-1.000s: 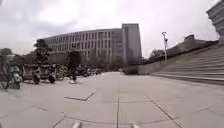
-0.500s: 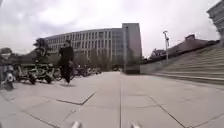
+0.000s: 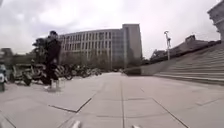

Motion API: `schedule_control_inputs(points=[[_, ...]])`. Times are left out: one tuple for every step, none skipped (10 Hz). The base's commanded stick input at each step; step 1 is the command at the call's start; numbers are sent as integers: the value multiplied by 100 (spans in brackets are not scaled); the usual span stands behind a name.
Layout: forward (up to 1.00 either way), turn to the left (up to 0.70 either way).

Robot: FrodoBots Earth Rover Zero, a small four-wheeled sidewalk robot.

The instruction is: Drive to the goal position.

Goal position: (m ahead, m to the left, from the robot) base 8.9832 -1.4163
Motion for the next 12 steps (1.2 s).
schedule_control_inputs(points=[[70,0],[70,0],[70,0],[70,0],[70,0],[70,0],[70,-15],[70,-26],[70,-29],[70,-10],[70,0],[70,0]])
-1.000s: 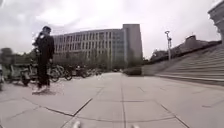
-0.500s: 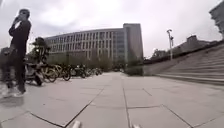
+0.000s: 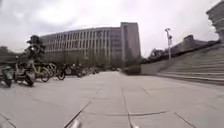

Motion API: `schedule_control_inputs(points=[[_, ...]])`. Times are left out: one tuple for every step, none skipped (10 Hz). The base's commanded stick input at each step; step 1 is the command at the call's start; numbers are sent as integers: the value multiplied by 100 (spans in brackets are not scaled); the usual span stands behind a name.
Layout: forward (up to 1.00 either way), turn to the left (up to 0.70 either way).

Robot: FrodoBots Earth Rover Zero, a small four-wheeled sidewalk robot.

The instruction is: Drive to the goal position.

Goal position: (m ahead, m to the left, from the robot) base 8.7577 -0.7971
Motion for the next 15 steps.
schedule_control_inputs(points=[[70,0],[70,0],[70,0],[70,0],[70,0],[70,0],[70,0],[70,0],[70,0],[70,0],[70,0],[70,0],[70,0],[70,0],[70,0]])
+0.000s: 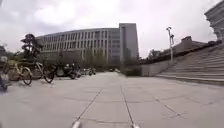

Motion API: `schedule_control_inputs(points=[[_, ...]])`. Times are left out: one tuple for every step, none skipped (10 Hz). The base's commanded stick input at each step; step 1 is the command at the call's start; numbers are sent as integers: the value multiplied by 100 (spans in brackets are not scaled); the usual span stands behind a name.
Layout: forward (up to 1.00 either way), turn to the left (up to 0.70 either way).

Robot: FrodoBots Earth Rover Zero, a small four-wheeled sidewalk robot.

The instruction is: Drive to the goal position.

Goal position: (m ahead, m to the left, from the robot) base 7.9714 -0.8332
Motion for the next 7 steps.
schedule_control_inputs(points=[[70,0],[70,0],[70,0],[70,0],[70,0],[70,0],[70,0]])
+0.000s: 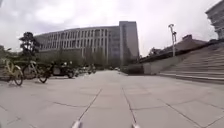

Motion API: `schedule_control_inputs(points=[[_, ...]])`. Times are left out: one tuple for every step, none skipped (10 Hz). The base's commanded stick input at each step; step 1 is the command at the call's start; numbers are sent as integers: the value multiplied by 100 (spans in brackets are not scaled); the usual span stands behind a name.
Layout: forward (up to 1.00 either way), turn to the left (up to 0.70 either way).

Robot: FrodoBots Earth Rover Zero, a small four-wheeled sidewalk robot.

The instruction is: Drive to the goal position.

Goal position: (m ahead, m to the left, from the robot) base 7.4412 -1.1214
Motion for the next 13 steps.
schedule_control_inputs(points=[[70,0],[70,0],[70,0],[70,0],[70,0],[70,0],[70,0],[70,0],[70,0],[70,0],[70,0],[70,0],[70,0]])
